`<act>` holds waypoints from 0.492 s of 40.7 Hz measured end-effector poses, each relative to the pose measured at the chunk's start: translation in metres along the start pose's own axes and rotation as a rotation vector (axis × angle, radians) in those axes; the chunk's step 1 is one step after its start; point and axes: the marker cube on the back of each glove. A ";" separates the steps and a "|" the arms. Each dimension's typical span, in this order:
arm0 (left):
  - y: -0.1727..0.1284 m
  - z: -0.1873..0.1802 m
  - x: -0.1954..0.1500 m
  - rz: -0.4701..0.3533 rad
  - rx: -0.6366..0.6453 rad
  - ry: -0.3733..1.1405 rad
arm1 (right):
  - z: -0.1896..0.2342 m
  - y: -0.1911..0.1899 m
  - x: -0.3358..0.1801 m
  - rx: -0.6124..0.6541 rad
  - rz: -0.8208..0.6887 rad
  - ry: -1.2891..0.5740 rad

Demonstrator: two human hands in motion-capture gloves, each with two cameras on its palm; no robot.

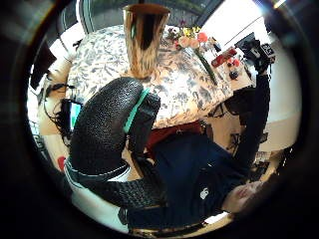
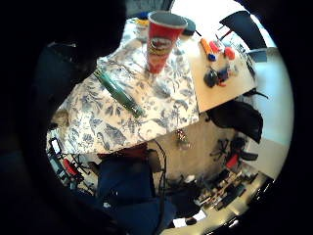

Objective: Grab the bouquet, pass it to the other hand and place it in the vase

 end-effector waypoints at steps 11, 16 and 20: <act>0.007 0.000 0.016 0.027 -0.020 -0.029 | 0.074 -0.022 0.035 -0.097 0.253 0.037; 0.008 -0.005 0.023 0.039 -0.082 -0.046 | 0.113 -0.012 0.047 -0.265 0.336 0.007; 0.005 -0.005 0.028 0.050 -0.080 -0.028 | 0.146 -0.014 0.053 -0.164 0.412 0.029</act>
